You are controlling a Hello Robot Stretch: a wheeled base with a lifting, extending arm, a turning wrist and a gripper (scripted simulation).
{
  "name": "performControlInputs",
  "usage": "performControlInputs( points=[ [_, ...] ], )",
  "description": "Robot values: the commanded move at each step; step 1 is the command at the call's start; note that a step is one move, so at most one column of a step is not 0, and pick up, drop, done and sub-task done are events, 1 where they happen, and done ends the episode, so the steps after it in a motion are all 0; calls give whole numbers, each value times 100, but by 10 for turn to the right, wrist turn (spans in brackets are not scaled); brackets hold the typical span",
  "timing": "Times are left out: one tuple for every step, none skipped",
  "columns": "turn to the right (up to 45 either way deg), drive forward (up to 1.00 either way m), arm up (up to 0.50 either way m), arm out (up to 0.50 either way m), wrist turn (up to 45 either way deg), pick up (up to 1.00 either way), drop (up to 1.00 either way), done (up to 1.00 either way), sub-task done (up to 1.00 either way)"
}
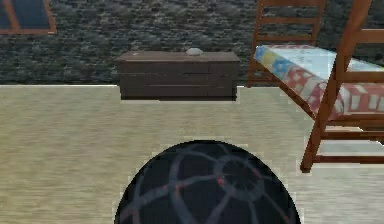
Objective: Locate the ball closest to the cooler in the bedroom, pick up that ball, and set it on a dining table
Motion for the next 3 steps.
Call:
performControlInputs(
  points=[
    [0, 25, 0, 0, 0, 0, 0, 0, 0],
    [-450, 0, 0, 0, 0, 0, 0, 0, 0],
    [-270, 0, 0, 0, 0, 0, 0, 0, 0]
  ],
)
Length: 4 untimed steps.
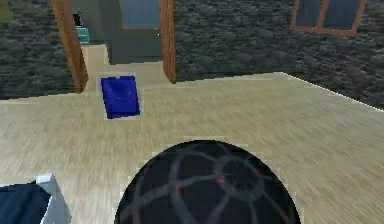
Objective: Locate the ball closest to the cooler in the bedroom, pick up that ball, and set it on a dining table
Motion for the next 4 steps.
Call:
performControlInputs(
  points=[
    [0, 100, 0, 0, 0, 0, 0, 0, 0],
    [-30, 0, 0, 0, 0, 0, 0, 0, 0],
    [0, 100, 0, 0, 0, 0, 0, 0, 0],
    [0, 65, 0, 0, 0, 0, 0, 0, 0]
  ],
)
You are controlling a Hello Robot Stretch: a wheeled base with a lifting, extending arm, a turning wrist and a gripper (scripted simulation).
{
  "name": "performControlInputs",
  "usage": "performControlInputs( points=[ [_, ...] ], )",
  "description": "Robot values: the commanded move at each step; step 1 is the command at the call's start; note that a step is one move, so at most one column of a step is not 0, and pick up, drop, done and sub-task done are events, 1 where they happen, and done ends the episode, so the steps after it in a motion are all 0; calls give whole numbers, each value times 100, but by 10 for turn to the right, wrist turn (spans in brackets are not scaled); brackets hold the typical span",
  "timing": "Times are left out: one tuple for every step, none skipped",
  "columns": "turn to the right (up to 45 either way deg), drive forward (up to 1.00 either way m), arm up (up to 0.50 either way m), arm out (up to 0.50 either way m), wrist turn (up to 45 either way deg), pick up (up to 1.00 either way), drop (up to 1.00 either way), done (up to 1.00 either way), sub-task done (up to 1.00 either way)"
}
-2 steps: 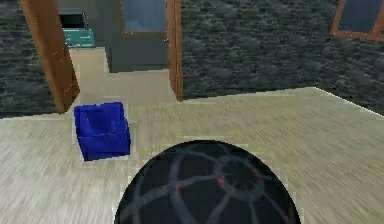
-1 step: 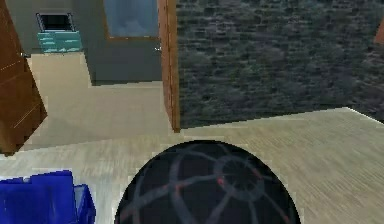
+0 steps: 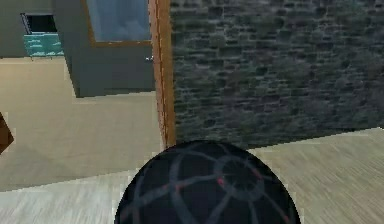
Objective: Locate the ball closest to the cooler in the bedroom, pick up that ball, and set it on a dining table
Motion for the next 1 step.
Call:
performControlInputs(
  points=[
    [-150, 0, 0, 0, 0, 0, 0, 0, 0]
  ],
)
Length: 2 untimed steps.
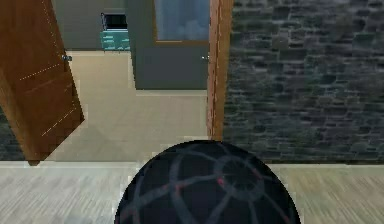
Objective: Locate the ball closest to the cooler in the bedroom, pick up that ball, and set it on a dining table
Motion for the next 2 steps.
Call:
performControlInputs(
  points=[
    [0, 80, 0, 0, 0, 0, 0, 0, 0],
    [-330, 0, 0, 0, 0, 0, 0, 0, 0]
  ],
)
